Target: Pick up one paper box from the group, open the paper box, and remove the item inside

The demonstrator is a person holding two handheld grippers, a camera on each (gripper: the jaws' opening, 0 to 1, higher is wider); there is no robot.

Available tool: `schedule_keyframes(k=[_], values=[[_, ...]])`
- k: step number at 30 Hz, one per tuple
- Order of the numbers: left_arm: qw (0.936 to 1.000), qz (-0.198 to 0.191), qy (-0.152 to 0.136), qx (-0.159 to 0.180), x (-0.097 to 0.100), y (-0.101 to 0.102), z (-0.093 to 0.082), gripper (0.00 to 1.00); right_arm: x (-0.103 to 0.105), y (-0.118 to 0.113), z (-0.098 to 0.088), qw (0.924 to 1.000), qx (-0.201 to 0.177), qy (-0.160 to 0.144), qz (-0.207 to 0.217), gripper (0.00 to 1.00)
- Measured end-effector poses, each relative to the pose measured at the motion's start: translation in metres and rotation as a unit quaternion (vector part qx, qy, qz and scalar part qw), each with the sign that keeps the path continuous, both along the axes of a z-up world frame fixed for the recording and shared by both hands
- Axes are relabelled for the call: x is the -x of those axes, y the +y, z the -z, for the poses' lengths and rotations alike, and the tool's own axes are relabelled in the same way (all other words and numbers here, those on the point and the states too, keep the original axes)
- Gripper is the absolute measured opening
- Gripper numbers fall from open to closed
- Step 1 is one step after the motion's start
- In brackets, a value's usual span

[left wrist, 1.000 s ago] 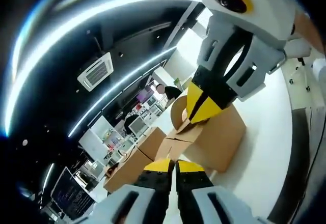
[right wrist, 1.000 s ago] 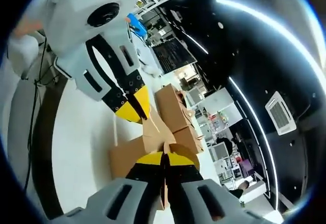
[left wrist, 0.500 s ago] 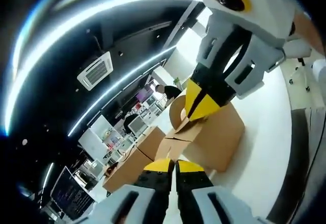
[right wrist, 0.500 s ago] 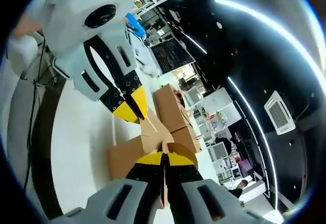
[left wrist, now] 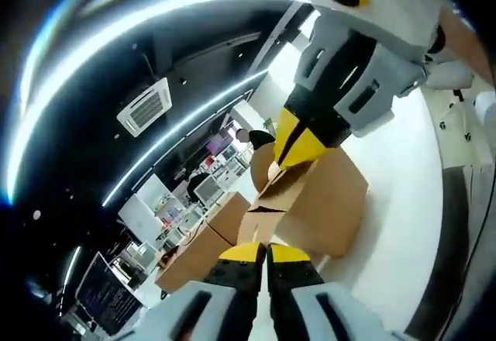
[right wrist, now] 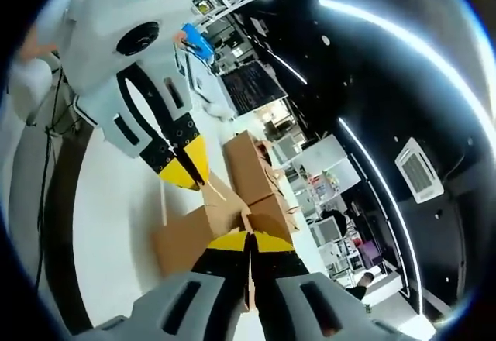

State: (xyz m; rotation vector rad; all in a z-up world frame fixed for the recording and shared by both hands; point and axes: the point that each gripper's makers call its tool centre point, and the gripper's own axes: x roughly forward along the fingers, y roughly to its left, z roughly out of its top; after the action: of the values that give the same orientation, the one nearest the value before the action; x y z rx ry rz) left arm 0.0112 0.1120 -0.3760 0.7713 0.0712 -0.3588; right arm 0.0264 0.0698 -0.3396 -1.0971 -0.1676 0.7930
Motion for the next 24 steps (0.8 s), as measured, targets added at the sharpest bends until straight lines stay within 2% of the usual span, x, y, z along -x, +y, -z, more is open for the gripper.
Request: schedule_keyframes(k=[4,8,12,18,20,22,23,24], values=[[1.0000,0.004,-0.005,-0.003,0.000,-0.002,-0.002,0.05,-0.002,0.001,0.007,0.9998,0.019,-0.006,-0.005,0.03],[0.9999,0.009,-0.003,-0.010,0.001,-0.004,0.000,0.05,-0.002,0.001,0.010,0.9989,0.044,-0.014,-0.002,0.11],[0.9992,0.015,-0.007,-0.037,0.000,-0.005,0.002,0.04,-0.003,0.002,0.009,0.9974,0.069,-0.020,0.002,0.14],[0.9982,0.019,-0.010,-0.057,-0.002,-0.004,0.003,0.04,-0.009,0.004,0.012,0.9967,0.080,0.014,0.006,0.12],[0.9978,0.019,-0.011,-0.062,-0.002,-0.004,0.004,0.04,-0.009,0.004,0.017,0.9970,0.065,0.041,0.009,0.10],[0.9976,0.020,-0.012,-0.066,-0.002,-0.004,0.004,0.04,-0.004,0.004,0.025,0.9951,0.057,0.080,0.010,0.03],[0.9976,0.020,-0.012,-0.066,-0.002,-0.005,0.004,0.04,-0.006,0.003,0.022,0.9958,0.063,0.065,0.011,0.03],[0.9975,0.020,-0.012,-0.066,-0.002,-0.005,0.004,0.04,-0.005,0.003,0.022,0.9958,0.064,0.064,0.013,0.03]])
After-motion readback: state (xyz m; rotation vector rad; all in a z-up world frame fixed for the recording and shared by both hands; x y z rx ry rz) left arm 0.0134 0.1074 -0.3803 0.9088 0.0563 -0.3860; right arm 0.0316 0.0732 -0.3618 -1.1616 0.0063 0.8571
